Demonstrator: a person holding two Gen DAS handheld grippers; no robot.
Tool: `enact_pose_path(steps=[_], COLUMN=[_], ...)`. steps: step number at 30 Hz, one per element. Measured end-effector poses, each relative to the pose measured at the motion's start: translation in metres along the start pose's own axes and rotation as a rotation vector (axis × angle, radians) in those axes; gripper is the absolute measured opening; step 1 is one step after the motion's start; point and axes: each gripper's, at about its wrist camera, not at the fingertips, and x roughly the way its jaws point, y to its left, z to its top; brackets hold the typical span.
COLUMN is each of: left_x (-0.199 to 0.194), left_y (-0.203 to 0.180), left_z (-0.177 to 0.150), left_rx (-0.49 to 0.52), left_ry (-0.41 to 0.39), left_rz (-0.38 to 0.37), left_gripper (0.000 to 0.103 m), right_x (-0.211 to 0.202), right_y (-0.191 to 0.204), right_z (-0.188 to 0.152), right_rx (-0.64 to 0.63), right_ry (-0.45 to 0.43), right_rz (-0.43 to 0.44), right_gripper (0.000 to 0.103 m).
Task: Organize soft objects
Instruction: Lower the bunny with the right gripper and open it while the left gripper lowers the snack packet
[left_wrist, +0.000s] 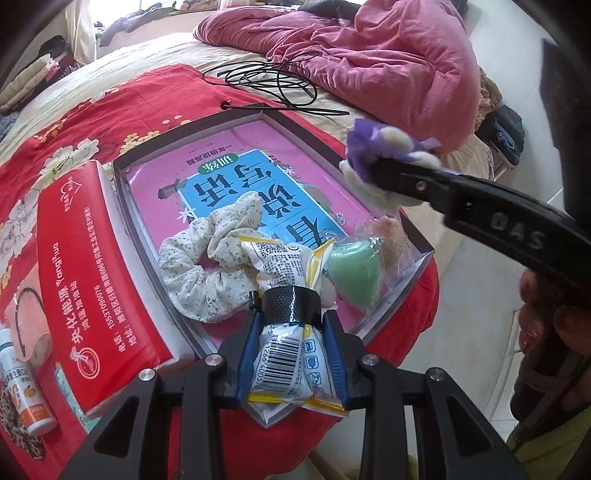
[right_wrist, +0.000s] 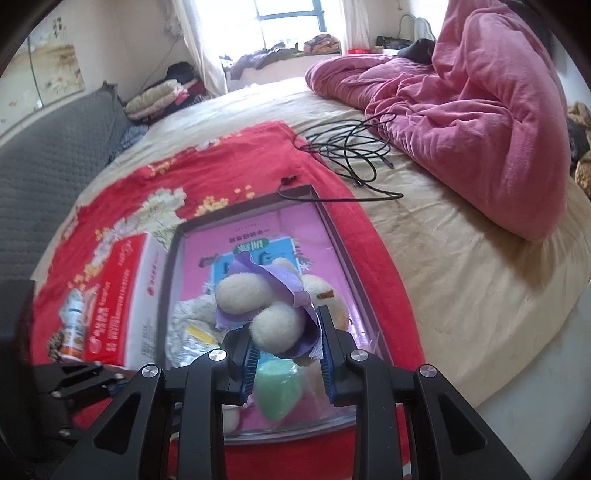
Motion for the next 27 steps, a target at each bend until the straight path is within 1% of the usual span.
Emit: enact_pose_path(steps=[7, 13, 16, 22, 27], left_x=[0.007, 0.01, 0.01, 0.009, 0.01], left_y=[0.003, 0.006, 0.006, 0.006, 0.006], left_z=[0.001, 0.004, 0.005, 0.004, 0.006], left_rx=[-0.011, -0.018, -0.019, -0.014, -0.017], left_ry=[0.018, 0.017, 0.014, 0.01, 0.013], left_rz=[0.001, 0.004, 0.003, 0.004, 0.003], left_gripper=[0.035, 0.035, 0.035, 0.035, 0.035], right_x=[0.023, 0.04, 0.051, 0.055, 0.057], right_y=[-0.004, 0.001, 0.002, 0.004, 0.004], right_z=[0.001, -0.001, -0.004, -0.007, -0.008], right_rx=[-0.039, -0.084, -0.09, -0.093, -0.078], right_ry=[0.033, 0.061, 0.094, 0.097, 0.124], right_rz=[-0.048, -0.078, -0.071, -0.051, 0.0], right_gripper=[0.029, 0.029, 0.03, 0.032, 0.037])
